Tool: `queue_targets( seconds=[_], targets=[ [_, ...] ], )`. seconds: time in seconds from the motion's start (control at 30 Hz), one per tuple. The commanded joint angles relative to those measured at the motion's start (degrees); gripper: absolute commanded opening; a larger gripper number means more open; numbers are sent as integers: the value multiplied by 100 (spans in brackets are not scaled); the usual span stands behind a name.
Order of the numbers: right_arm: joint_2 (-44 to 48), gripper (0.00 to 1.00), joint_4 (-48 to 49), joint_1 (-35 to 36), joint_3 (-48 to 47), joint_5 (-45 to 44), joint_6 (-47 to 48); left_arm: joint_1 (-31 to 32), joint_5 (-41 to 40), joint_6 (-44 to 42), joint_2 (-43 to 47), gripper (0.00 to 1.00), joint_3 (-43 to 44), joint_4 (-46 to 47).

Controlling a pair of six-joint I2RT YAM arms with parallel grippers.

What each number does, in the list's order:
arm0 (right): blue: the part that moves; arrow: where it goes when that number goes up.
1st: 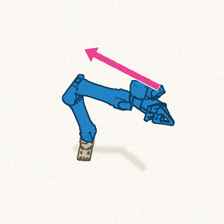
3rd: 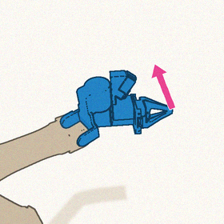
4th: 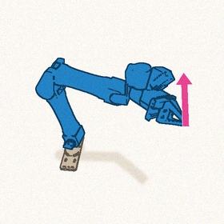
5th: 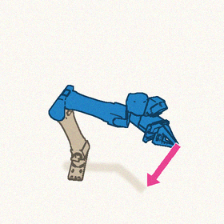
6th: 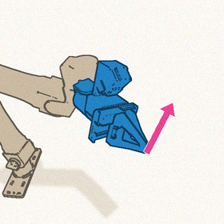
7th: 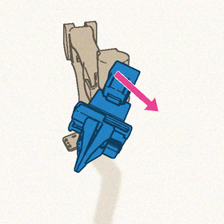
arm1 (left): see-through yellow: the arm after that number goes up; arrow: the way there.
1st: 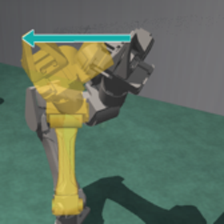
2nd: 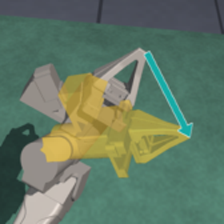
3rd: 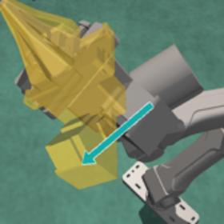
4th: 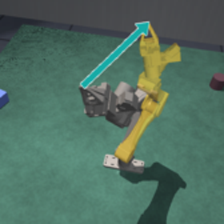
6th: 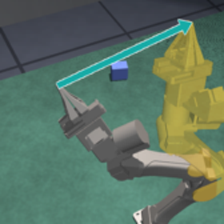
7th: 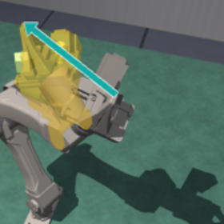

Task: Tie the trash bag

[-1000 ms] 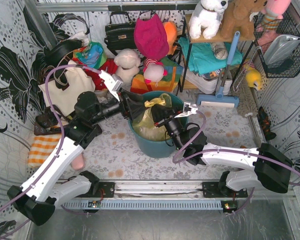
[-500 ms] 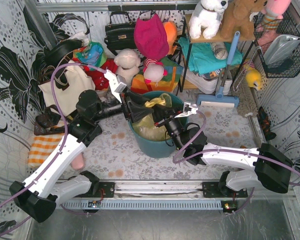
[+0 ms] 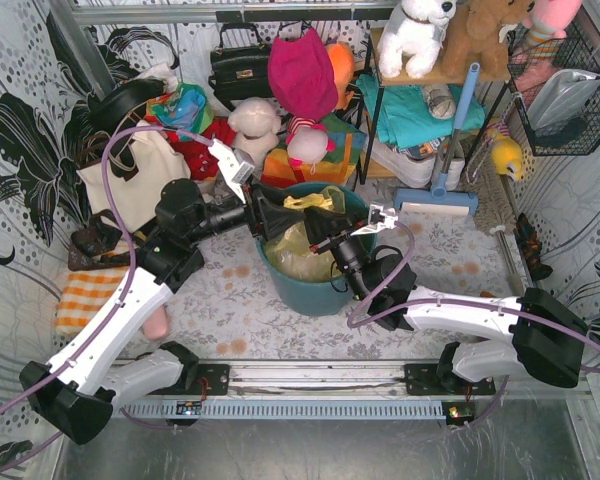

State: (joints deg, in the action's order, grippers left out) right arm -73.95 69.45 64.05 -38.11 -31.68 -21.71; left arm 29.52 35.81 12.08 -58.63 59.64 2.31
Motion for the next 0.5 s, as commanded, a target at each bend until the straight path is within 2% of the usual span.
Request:
queue_targets(
  seconds=[0.0,0.17,0.23,0.3,0.4,0.47],
  targets=[
    [144,0,89,10,-56,26,68,-2,-106,-103,3,61,-62,-55],
    [149,0,87,9,-48,22,70,1,-206,-156,-78,60,-60,-226],
    [138,0,90,11,-48,14,67,6,-159,-153,-70,55,-102,-218],
    [119,0,111,8,-47,7,62,1,-40,-145,-78,45,-119,-214],
    [88,0,121,10,-47,-29,93,6,121,-40,-31,20,-152,-107],
    [62,0,165,8,-47,-81,133,2,295,-7,-9,13,-171,-65]
  ],
)
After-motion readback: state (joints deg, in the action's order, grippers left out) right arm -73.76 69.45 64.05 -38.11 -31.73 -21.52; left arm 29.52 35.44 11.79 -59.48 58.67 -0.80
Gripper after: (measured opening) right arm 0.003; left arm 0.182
